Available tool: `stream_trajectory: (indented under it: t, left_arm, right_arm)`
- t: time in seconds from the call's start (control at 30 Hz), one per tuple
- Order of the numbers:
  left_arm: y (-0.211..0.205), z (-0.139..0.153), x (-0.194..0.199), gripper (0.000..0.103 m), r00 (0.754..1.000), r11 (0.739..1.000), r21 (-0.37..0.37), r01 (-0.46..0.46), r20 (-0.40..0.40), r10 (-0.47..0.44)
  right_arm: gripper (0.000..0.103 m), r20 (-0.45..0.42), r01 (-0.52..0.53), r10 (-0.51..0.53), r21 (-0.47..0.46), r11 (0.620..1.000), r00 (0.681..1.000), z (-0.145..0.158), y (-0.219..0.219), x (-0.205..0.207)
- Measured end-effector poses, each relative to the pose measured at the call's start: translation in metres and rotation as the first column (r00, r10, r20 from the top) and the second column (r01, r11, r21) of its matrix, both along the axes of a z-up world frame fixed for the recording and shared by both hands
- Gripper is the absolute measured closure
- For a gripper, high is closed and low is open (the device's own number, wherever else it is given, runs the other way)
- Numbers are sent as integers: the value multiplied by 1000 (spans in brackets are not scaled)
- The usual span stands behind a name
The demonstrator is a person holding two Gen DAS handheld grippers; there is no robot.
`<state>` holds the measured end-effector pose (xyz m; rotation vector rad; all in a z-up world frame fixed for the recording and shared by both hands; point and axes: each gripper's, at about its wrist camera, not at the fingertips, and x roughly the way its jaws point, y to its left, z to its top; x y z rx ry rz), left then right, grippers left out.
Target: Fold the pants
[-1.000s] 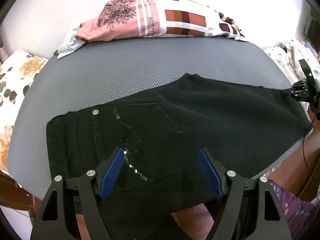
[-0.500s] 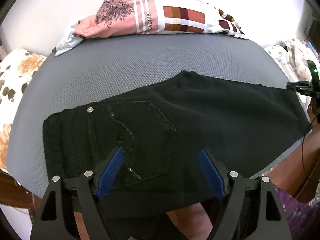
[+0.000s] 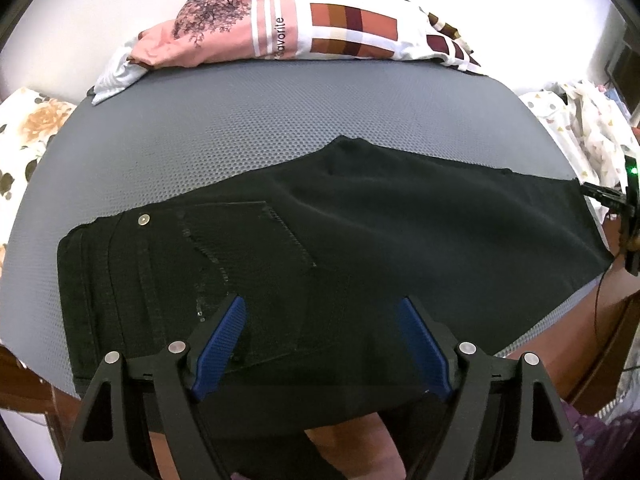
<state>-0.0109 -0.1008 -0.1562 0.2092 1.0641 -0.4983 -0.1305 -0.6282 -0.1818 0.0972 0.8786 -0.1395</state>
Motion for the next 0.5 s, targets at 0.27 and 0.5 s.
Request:
stream_trajectory:
  t: [0.27, 0.5]
  left_arm:
    - [-1, 0, 0, 23, 1000, 1000, 5, -3, -9, 3]
    - [-1, -3, 2, 22, 1000, 1000, -10, -13, -29, 13]
  right_arm:
    - [97, 13, -28, 27, 30, 999, 1000, -4, 9, 2]
    - [93, 41, 84, -86, 51, 995, 995, -4, -12, -2]
